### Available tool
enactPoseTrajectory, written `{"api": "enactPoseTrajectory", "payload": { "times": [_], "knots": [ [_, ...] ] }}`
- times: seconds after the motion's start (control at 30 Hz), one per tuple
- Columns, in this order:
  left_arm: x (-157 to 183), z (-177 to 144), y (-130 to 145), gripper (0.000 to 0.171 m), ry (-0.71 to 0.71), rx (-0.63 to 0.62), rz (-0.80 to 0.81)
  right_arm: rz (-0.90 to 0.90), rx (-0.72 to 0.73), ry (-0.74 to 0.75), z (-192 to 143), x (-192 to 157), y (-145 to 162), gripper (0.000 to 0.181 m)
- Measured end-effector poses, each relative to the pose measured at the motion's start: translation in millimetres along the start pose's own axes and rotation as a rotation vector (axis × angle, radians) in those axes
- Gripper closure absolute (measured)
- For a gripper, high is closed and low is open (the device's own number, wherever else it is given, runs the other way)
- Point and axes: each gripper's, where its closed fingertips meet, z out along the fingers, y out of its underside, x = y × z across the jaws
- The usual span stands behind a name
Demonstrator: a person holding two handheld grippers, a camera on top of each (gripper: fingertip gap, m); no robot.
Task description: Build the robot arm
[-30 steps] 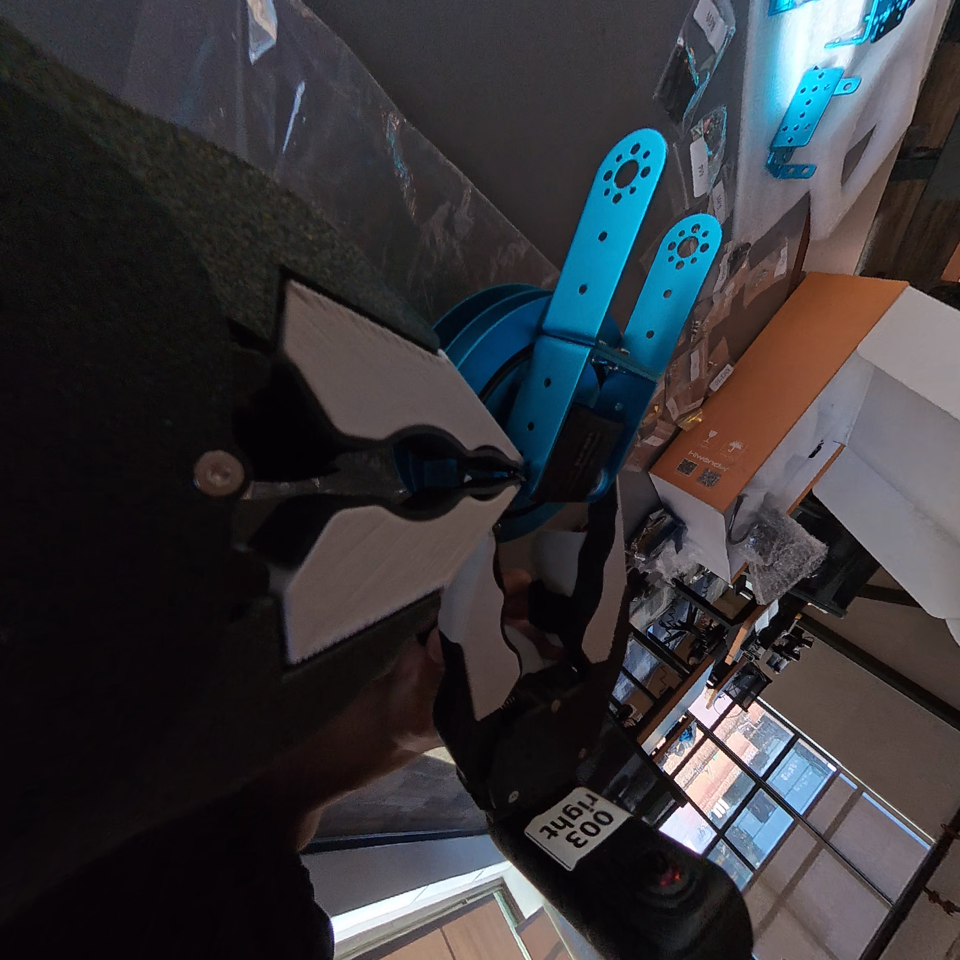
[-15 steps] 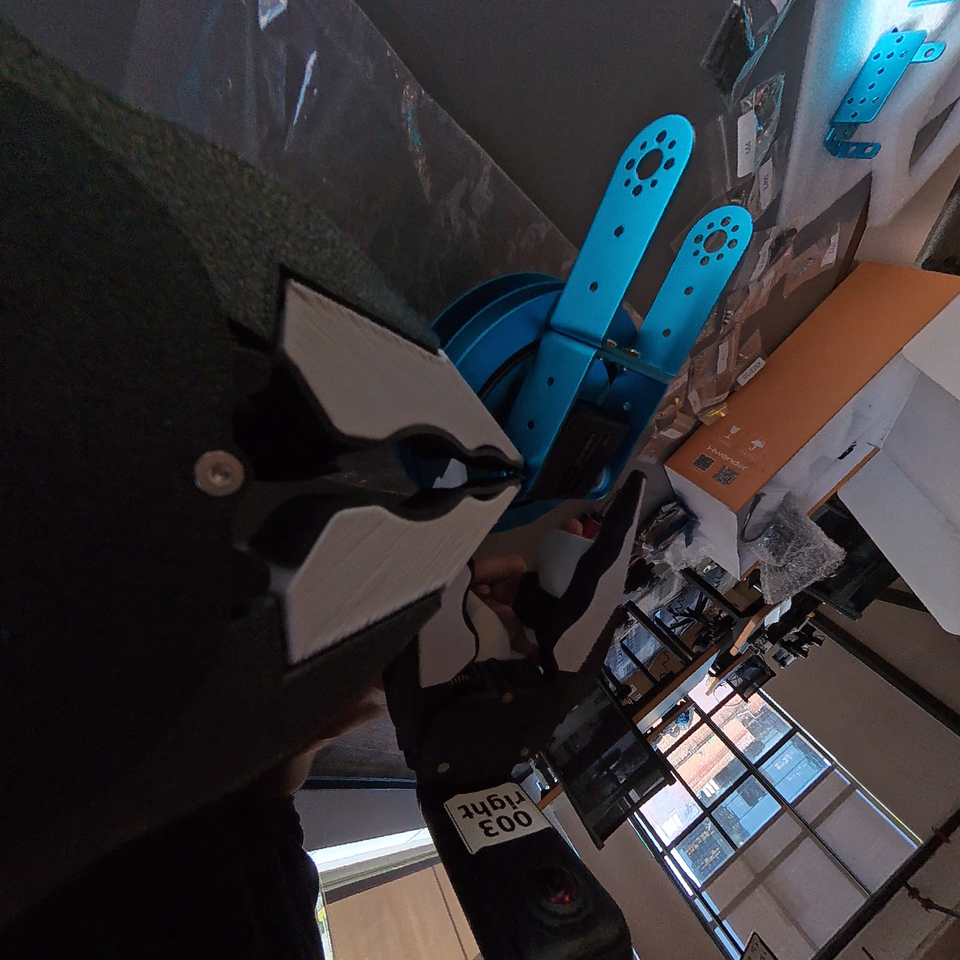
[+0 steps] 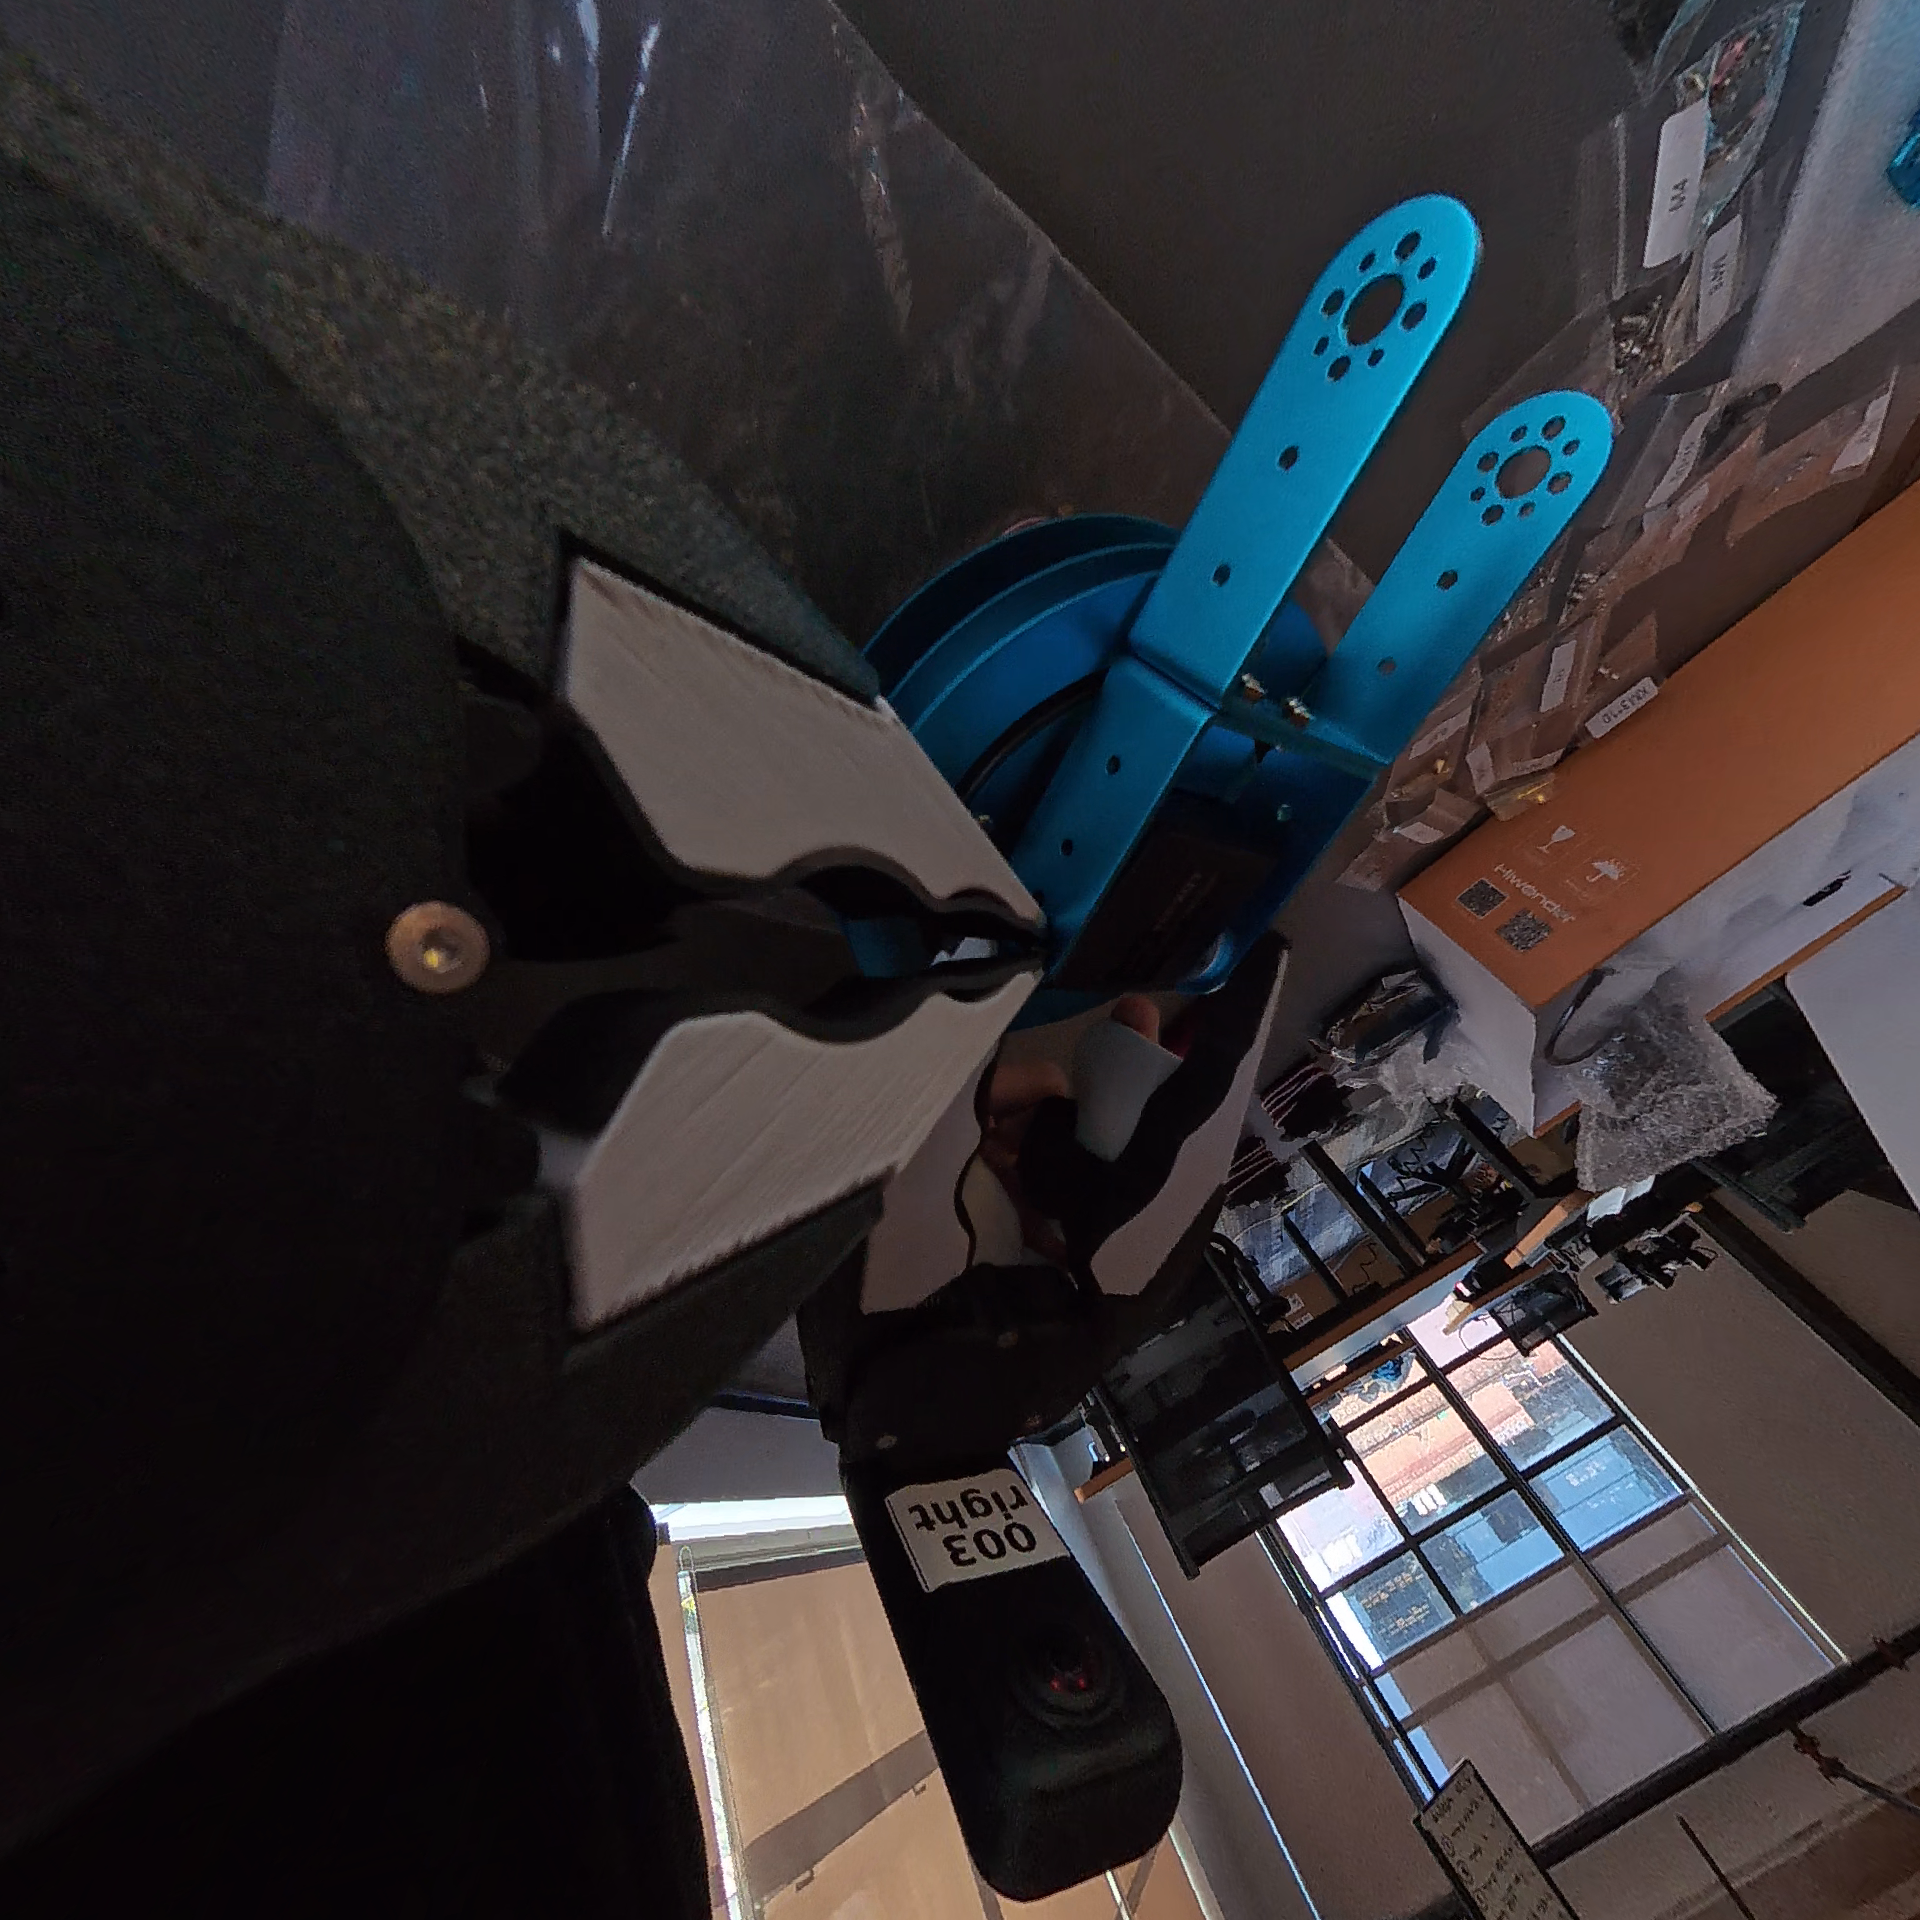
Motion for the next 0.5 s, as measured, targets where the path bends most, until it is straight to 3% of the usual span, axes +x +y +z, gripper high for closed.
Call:
{"api": "enactPoseTrajectory", "payload": {
  "times": [0.5],
  "knots": [
    [2.6,1.3,-0.3,0.171,0.071,-0.032,-0.125,0.071,0.052,0.001,-8.7,-3.4,-4.5,0.124]
  ]
}}
